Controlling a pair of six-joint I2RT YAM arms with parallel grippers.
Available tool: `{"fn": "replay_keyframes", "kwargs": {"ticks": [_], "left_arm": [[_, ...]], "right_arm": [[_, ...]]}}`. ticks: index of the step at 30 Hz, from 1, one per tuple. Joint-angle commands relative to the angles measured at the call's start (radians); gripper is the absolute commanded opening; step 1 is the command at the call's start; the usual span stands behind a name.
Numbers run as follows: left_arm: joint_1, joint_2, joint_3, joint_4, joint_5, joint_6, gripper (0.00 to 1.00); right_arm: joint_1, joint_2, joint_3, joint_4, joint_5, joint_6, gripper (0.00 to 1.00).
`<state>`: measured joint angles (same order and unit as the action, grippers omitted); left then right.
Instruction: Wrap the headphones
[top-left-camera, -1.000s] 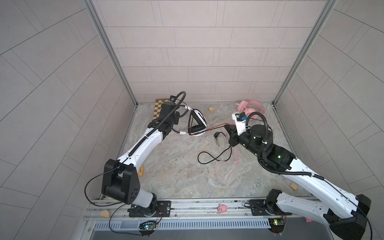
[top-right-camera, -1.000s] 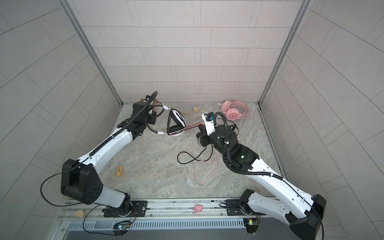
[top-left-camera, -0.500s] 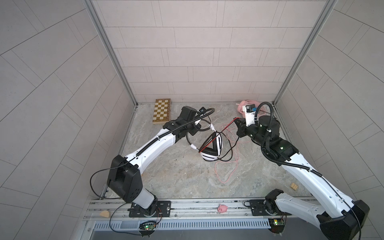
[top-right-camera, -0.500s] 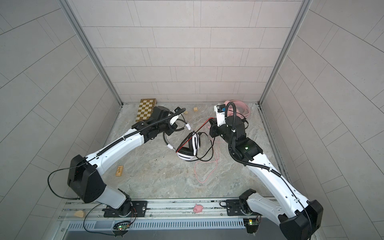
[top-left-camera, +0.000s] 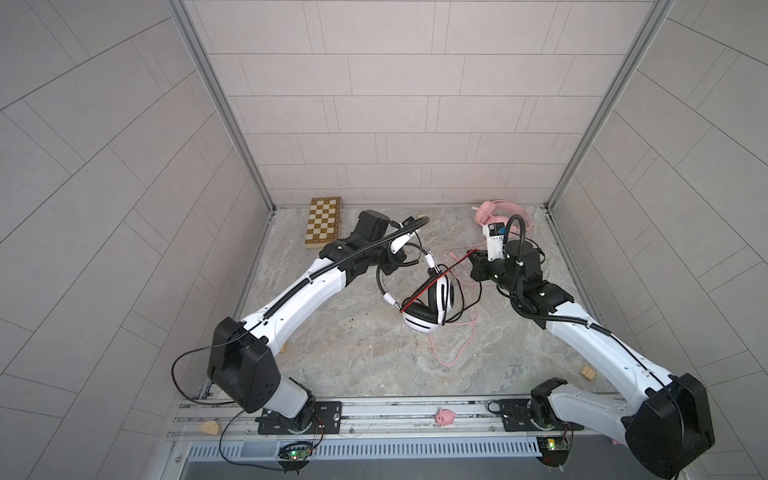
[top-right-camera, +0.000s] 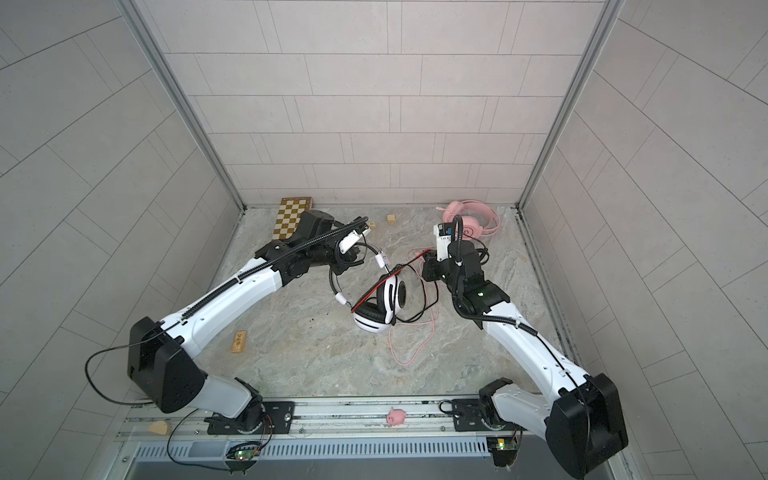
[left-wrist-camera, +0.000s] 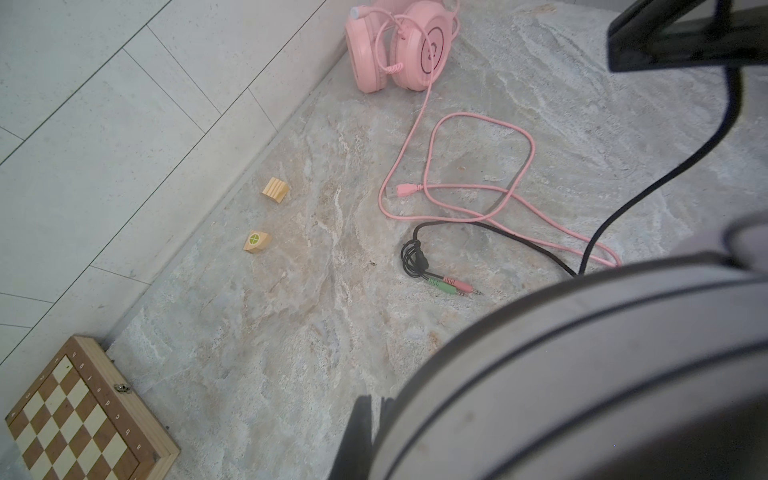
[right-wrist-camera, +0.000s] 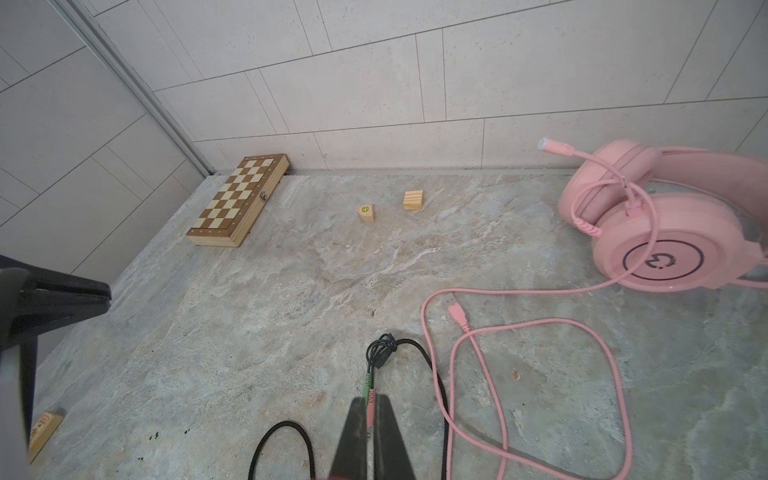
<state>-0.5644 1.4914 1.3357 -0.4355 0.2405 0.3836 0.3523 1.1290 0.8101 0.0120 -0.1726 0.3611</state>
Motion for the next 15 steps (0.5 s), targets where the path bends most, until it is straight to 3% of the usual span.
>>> {"fn": "replay_keyframes", "kwargs": {"ticks": [1,9,15], "left_arm": [[-0.003,-0.059,0.042,0.008,0.107,-0.047,0.00],[0.007,-0.095,0.003,0.109,0.174,-0.150,0.00],[0.020,-0.087,-0.021,0.212,0.212,-0.309,0.00]], "right_arm": [[-0.013,0.029,-0.045,0.119,0.011,0.058,0.00],[-0.001,0.179,-0.177,0.319,-0.046,0.169,0.00],[0.082,0.327,-0.183,0.452,-0.109,0.174,0.01]]}}
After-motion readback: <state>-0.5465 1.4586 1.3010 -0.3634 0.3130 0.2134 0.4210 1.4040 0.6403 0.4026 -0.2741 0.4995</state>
